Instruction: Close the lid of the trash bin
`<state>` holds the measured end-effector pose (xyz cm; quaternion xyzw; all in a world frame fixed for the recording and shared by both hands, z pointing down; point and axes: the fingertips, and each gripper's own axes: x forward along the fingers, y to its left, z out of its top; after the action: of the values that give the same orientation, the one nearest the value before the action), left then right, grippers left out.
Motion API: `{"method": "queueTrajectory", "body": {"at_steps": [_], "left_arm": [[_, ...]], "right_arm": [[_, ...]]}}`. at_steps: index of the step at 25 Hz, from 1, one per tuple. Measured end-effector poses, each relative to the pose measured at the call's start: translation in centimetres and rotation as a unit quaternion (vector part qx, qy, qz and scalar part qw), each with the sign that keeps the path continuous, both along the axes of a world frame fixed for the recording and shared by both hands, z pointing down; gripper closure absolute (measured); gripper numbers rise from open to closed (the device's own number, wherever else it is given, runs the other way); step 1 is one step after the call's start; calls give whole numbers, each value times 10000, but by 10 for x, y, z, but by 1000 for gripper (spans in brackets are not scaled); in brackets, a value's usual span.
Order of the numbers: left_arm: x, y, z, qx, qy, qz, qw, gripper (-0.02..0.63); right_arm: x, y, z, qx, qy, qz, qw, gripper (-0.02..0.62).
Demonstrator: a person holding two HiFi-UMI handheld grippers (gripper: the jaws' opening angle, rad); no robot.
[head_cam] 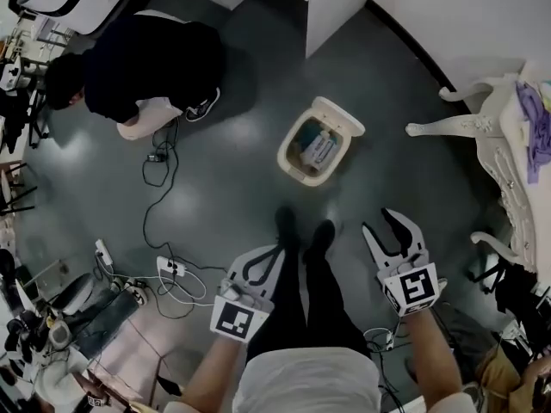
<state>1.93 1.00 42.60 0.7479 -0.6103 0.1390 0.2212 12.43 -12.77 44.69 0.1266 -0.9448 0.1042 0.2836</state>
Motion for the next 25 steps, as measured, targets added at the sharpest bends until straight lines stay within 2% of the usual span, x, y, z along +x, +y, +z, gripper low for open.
{"method": "queueTrajectory", "body": {"at_steps": [14,25], "left_arm": [[-51,-47,121,-406,195,189,9988,594],[-62,-62,169,-508,418,20,9978,594]], "right_arm": [[-73,-84,150,218,789,5,9966,365],[-95,-165,232,720,1573,104,9849,299]]}}
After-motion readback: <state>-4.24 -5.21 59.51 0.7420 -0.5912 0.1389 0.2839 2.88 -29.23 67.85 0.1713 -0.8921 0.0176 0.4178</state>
